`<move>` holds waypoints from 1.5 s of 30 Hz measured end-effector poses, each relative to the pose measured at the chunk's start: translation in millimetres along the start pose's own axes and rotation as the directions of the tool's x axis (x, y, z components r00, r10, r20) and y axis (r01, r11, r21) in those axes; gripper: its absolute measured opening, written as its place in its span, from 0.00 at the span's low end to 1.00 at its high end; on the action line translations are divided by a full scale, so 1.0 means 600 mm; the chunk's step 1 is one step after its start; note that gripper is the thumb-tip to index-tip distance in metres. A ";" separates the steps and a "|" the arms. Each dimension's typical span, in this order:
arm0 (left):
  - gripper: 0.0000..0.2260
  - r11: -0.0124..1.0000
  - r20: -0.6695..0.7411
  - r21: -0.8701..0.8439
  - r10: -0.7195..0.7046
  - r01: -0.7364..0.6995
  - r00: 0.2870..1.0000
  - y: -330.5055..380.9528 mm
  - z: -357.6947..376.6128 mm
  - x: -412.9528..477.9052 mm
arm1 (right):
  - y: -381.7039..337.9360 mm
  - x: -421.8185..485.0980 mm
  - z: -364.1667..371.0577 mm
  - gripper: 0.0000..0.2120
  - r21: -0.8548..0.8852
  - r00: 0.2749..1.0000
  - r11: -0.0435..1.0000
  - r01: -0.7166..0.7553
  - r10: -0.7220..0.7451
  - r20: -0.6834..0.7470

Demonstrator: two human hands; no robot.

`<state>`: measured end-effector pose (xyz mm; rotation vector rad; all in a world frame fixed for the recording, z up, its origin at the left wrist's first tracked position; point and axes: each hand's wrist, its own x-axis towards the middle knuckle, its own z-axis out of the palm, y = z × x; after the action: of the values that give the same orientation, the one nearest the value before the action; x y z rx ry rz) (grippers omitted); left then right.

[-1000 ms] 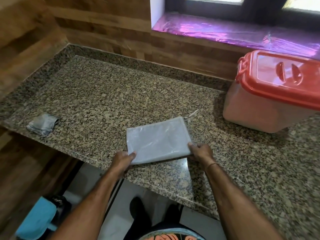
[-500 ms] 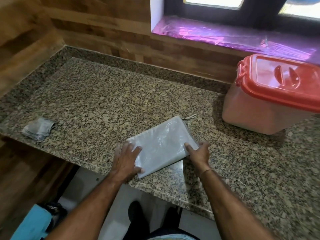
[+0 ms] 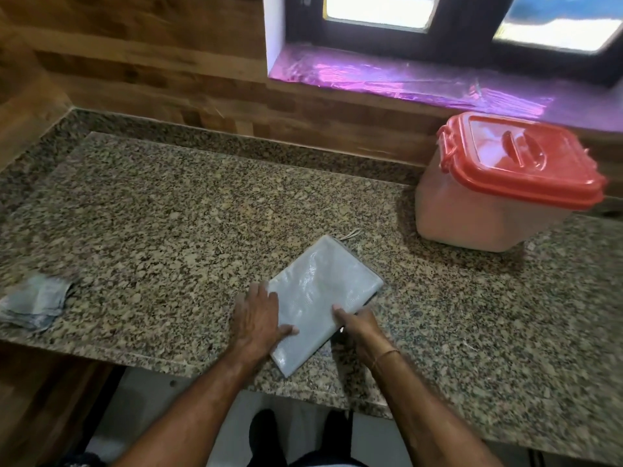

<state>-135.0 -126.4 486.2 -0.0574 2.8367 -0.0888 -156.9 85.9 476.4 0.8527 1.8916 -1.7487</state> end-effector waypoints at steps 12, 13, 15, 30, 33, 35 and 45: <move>0.26 0.280 0.415 -0.892 0.204 0.354 0.887 -0.079 -0.064 0.088 | -0.061 -0.048 -0.016 0.11 0.070 0.990 0.995 0.067 -0.076 0.121; 0.23 0.237 0.405 -0.906 0.239 0.352 0.882 -0.085 -0.072 0.086 | -0.071 -0.056 -0.021 0.11 0.068 0.987 0.995 0.077 -0.086 0.135; 0.16 0.134 0.369 -0.929 0.241 0.345 0.898 -0.091 -0.083 0.076 | -0.087 -0.062 -0.032 0.12 0.093 0.985 0.992 0.083 -0.096 0.144; 0.11 -0.317 0.346 -0.919 -0.360 0.236 0.866 -0.137 -0.093 -0.172 | -0.098 -0.187 0.048 0.13 -0.028 0.886 0.977 0.212 -0.180 0.427; 0.11 -0.446 0.401 -0.876 -0.460 0.184 0.792 -0.157 -0.072 -0.260 | -0.074 -0.225 0.085 0.14 -0.013 0.835 0.981 0.193 -0.157 0.528; 0.16 -0.519 0.445 -0.842 -0.508 0.151 0.737 -0.173 -0.053 -0.329 | -0.051 -0.257 0.119 0.17 -0.022 0.800 0.983 0.181 -0.134 0.585; 0.17 -0.567 0.422 -0.812 -0.735 -0.140 0.531 -0.262 0.059 -0.651 | 0.110 -0.466 0.274 0.22 -0.084 0.557 0.910 0.407 -0.174 0.812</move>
<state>252.6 -266.1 578.8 -1.9165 1.6042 2.6407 74.2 -117.3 598.5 -0.3773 1.5914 -1.5784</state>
